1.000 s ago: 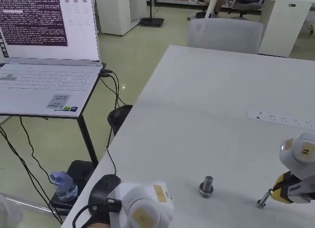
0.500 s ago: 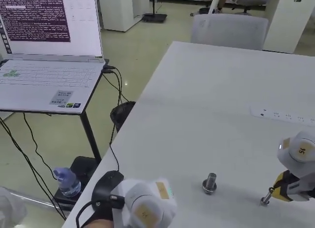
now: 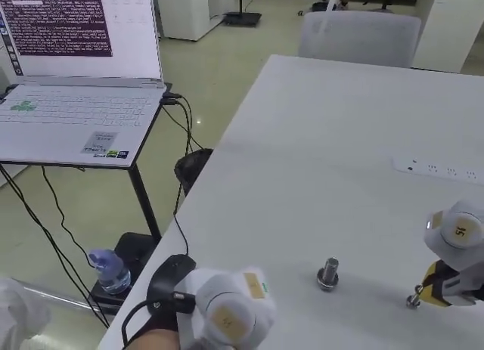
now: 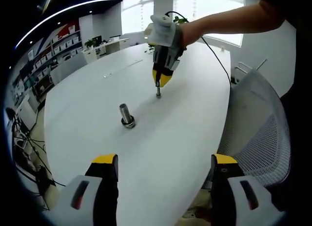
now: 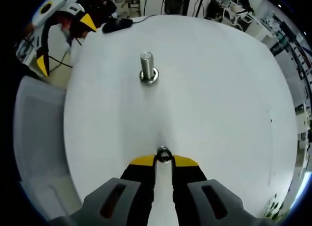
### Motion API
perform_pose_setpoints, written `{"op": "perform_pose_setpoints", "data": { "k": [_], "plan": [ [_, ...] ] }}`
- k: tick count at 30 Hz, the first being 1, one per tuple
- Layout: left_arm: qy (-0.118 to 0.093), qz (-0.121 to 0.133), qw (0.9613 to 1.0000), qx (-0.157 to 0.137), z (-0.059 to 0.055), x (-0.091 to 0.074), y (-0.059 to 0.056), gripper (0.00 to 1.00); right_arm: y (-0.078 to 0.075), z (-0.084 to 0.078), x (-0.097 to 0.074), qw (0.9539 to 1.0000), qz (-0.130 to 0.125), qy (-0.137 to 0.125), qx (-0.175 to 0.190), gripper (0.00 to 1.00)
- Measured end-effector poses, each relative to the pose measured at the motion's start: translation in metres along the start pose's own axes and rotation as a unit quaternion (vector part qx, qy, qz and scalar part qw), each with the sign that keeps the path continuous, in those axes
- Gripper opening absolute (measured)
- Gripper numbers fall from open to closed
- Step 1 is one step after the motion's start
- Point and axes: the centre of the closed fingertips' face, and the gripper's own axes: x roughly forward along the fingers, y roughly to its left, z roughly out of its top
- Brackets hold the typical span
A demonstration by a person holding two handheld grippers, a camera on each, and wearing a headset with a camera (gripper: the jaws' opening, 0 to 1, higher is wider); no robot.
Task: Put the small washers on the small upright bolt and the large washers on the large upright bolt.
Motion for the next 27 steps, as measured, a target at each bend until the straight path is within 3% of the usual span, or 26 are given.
{"op": "perform_pose_setpoints", "data": {
  "k": [14,27],
  "plan": [
    [0.01,0.0,0.9999,-0.007,-0.008,-0.002,-0.002,0.75,0.006,-0.006,0.021,0.9999,0.012,0.01,0.002,0.13],
    [0.013,0.0,0.9999,-0.007,-0.01,-0.002,-0.002,0.74,0.008,-0.007,0.024,0.9998,0.014,0.014,-0.004,0.13]
  ]
}}
